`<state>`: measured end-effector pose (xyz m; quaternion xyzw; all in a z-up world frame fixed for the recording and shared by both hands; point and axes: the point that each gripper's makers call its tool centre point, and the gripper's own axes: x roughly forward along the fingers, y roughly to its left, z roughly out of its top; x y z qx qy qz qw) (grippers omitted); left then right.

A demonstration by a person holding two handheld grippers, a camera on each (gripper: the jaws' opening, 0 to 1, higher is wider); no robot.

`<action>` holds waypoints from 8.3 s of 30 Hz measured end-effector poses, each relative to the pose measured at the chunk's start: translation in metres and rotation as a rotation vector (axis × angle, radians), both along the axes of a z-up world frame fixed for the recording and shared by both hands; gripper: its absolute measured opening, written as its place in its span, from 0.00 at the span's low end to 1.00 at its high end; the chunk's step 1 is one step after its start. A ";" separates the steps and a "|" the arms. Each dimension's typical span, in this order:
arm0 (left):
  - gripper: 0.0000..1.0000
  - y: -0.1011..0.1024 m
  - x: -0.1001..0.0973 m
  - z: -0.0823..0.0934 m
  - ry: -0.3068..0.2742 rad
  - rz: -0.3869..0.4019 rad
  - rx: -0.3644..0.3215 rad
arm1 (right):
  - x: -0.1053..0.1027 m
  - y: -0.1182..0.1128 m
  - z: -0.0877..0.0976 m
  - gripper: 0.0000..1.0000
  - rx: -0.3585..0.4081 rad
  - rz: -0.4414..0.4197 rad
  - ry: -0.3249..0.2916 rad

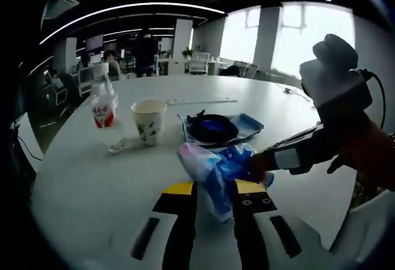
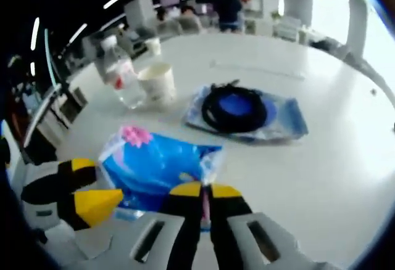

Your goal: Arrange the tabletop items into an orderly group along one side of the table until the central work area is clear of visible clutter.

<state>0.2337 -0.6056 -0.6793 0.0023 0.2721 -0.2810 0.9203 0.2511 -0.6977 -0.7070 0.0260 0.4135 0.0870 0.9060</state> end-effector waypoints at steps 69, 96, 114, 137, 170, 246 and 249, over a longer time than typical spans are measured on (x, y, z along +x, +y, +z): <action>0.00 0.021 0.006 -0.025 0.136 0.151 -0.016 | -0.038 -0.013 -0.009 0.00 0.100 0.094 0.016; 0.00 -0.063 0.030 0.019 0.114 0.024 -0.094 | -0.013 -0.095 0.049 0.00 0.090 -0.003 -0.077; 0.00 -0.127 0.058 0.045 0.114 -0.024 -0.194 | 0.018 -0.159 0.078 0.00 0.089 -0.074 -0.144; 0.01 -0.210 0.085 0.029 0.184 -0.035 -0.298 | 0.046 -0.236 0.073 0.00 0.028 -0.177 -0.176; 0.01 -0.263 0.120 -0.018 0.254 0.058 -0.247 | 0.080 -0.294 0.021 0.00 0.020 -0.278 -0.160; 0.98 -0.246 0.124 0.033 -0.012 -0.071 -0.226 | 0.086 -0.271 0.050 0.74 -0.009 -0.187 -0.258; 0.98 -0.233 0.124 0.037 -0.020 -0.062 -0.207 | 0.088 -0.261 0.055 0.74 0.012 -0.178 -0.264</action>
